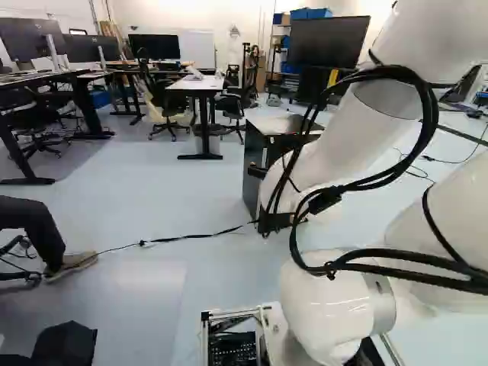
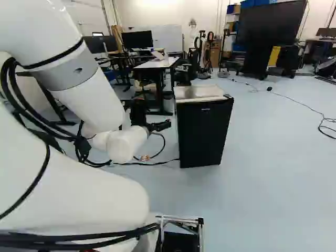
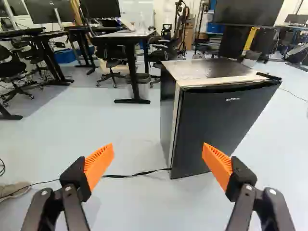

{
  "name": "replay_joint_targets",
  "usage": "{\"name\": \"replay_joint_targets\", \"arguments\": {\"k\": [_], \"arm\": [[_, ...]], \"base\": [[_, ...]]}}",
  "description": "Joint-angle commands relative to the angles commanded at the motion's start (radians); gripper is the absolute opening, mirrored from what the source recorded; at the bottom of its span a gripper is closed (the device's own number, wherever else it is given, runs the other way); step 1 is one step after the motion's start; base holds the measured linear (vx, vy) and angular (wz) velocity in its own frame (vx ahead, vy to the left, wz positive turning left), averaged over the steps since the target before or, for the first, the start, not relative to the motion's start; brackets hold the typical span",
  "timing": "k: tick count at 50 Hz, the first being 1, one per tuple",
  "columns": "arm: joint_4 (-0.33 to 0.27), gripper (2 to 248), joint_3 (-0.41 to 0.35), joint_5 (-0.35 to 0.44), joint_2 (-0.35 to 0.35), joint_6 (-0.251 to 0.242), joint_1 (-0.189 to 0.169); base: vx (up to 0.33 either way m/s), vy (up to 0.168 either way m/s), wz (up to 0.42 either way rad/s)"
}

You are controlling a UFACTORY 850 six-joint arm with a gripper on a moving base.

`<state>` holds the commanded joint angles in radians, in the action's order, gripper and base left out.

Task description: Open the fridge door

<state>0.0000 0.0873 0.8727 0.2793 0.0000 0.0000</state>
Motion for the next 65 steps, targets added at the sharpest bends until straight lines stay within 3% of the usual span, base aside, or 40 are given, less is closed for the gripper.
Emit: {"name": "replay_joint_targets", "arguments": {"k": [65], "arm": [[0.0,247,0.0,0.0,0.0,0.0,0.0]], "base": [[0.004,0.0,0.0]]}}
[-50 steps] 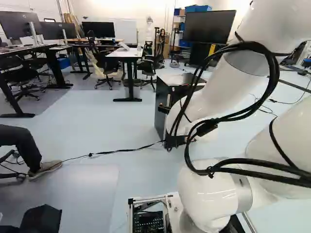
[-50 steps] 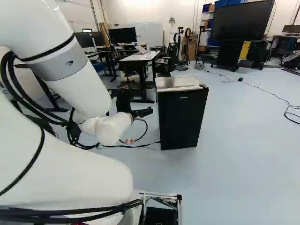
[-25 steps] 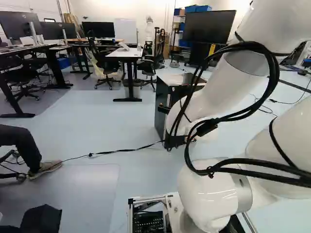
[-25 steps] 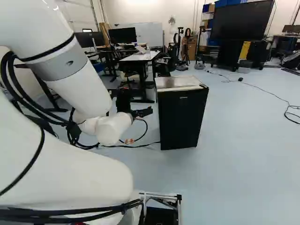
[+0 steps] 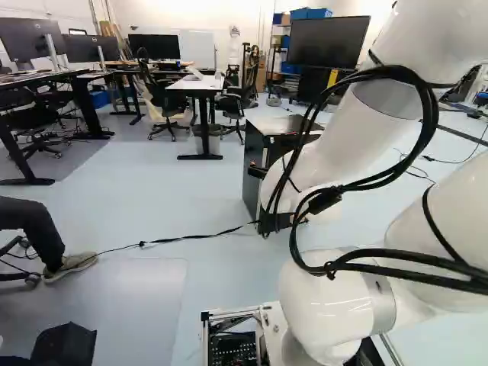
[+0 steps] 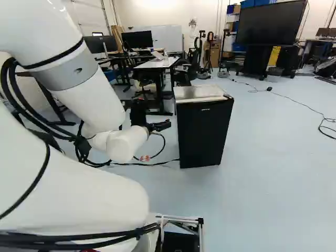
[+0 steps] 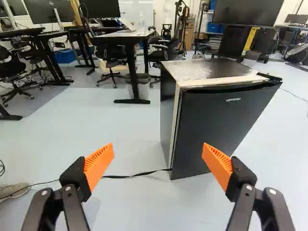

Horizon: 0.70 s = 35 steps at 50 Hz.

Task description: Open the fridge door

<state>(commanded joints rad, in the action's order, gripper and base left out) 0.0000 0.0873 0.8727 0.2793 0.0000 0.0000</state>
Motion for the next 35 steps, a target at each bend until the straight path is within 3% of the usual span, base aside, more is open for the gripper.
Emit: {"name": "replay_joint_targets", "arguments": {"k": [35], "arm": [[0.0,247,0.0,0.0,0.0,0.0,0.0]], "base": [[0.048,0.0,-0.005]]}}
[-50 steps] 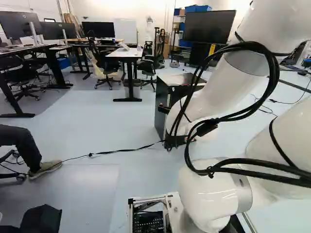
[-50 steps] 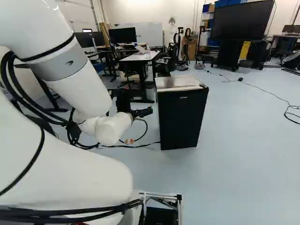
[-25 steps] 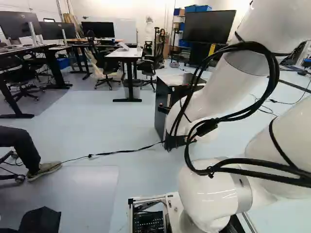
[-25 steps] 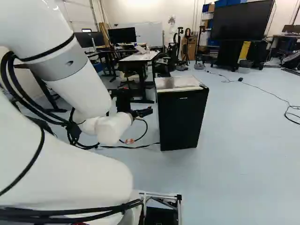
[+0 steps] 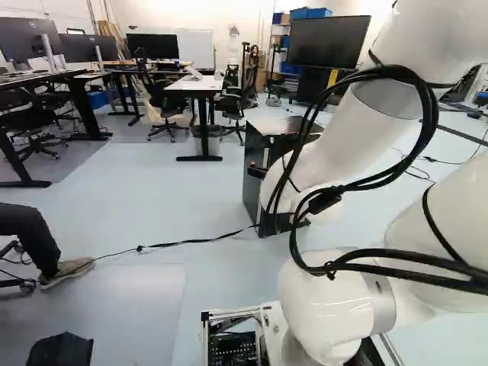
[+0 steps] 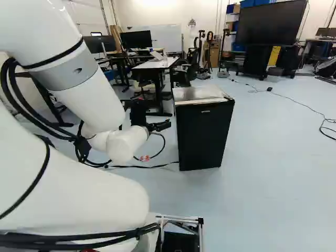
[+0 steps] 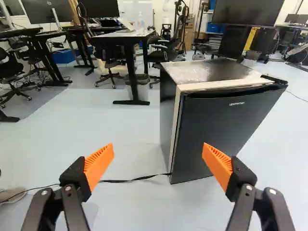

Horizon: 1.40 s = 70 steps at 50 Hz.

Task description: Open the fridge door

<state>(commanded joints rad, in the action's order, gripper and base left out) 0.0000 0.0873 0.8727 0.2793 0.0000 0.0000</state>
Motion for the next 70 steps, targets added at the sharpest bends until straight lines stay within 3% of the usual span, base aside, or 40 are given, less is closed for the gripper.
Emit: {"name": "replay_joint_targets", "arguments": {"k": [70], "arm": [[0.013,247,0.0,0.0,0.0,0.0,0.002]], "base": [[0.029,0.001,-0.002]]}}
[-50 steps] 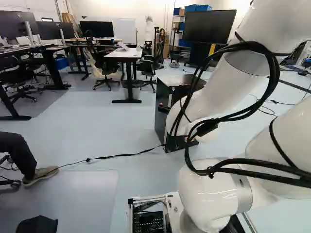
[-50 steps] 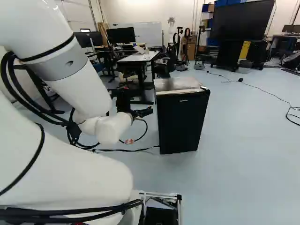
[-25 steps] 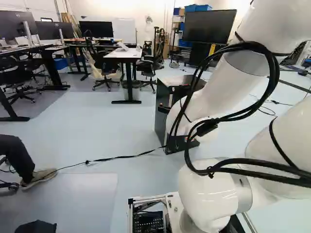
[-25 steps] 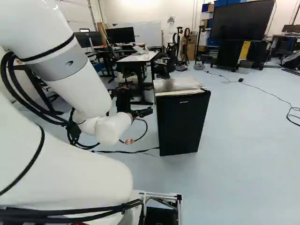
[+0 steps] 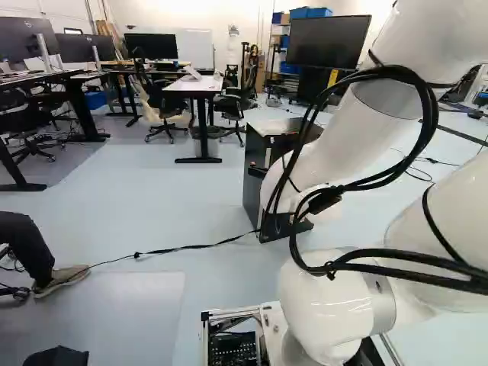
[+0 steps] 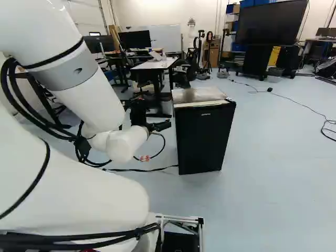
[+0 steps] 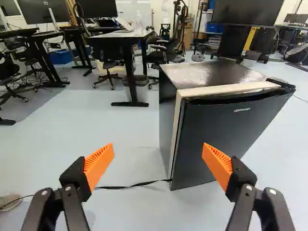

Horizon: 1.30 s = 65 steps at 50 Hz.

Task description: Open the fridge door

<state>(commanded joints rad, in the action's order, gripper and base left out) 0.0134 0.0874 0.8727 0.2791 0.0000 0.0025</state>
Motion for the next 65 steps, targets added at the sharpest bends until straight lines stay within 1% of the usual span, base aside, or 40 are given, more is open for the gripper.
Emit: {"name": "replay_joint_targets", "arguments": {"k": [12,26,45,65], "arm": [[0.044,247,0.007,0.0,-0.008,0.0,0.016],[0.11,247,0.034,0.0,-0.039,0.0,0.048],[0.203,247,0.124,0.0,-0.141,0.0,0.09],[0.305,247,0.232,0.0,-0.253,0.0,0.116]], "base": [[0.0,0.0,0.0],[0.0,0.0,0.0],[0.0,0.0,0.0],[0.0,0.0,0.0]]}}
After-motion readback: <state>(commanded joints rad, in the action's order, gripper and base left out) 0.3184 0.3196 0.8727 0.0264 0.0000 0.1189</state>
